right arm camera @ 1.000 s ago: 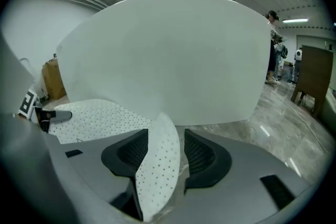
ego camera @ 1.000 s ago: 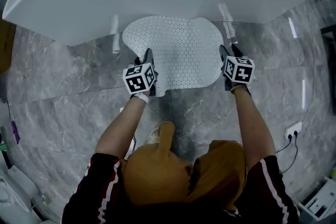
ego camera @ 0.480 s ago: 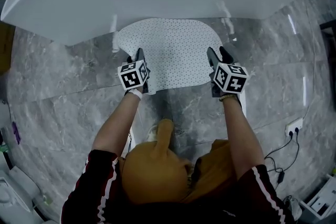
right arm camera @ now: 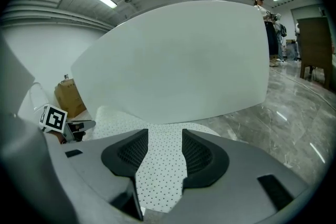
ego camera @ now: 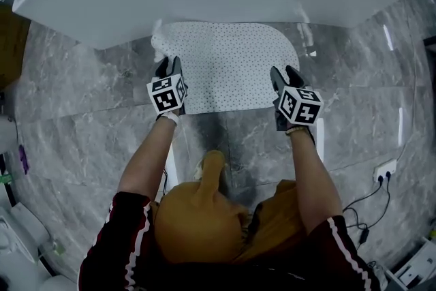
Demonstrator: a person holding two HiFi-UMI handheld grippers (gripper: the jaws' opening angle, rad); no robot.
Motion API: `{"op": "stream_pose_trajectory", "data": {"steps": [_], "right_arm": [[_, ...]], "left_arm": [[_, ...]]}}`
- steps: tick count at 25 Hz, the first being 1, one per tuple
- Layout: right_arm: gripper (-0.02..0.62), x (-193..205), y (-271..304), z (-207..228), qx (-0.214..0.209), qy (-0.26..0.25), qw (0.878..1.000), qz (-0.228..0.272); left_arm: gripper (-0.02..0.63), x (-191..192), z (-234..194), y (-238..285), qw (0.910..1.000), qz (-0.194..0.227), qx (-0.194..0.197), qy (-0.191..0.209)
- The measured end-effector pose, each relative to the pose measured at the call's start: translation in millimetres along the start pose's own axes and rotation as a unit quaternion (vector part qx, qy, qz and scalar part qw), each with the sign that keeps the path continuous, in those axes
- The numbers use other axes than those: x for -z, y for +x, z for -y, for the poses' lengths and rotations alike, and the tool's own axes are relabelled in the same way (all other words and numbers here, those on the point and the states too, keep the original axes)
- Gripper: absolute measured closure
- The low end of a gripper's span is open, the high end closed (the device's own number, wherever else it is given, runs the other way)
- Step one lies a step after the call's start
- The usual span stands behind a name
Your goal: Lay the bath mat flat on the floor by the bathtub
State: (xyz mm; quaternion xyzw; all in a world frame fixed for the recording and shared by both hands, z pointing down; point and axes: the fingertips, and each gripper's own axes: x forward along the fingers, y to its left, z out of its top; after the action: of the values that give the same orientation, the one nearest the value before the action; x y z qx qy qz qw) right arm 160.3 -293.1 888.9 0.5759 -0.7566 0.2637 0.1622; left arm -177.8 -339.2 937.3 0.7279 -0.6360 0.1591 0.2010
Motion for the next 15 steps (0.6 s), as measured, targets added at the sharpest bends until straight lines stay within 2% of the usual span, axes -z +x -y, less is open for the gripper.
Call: {"op": "stream_pose_trajectory", "data": {"steps": [5,15], "right_arm": [[0.374,7,3,-12,-0.009,-0.016,1.000,-0.006],[0.374,10,-5,-25,-0.013,-0.052,0.999,-0.004]], "left_arm": [[0.471,-16,-35,-19,0.9989,0.028,-0.035,-0.010],[0.471,-13,-39,-41,0.9989,0.029,-0.034,-0.013]]}}
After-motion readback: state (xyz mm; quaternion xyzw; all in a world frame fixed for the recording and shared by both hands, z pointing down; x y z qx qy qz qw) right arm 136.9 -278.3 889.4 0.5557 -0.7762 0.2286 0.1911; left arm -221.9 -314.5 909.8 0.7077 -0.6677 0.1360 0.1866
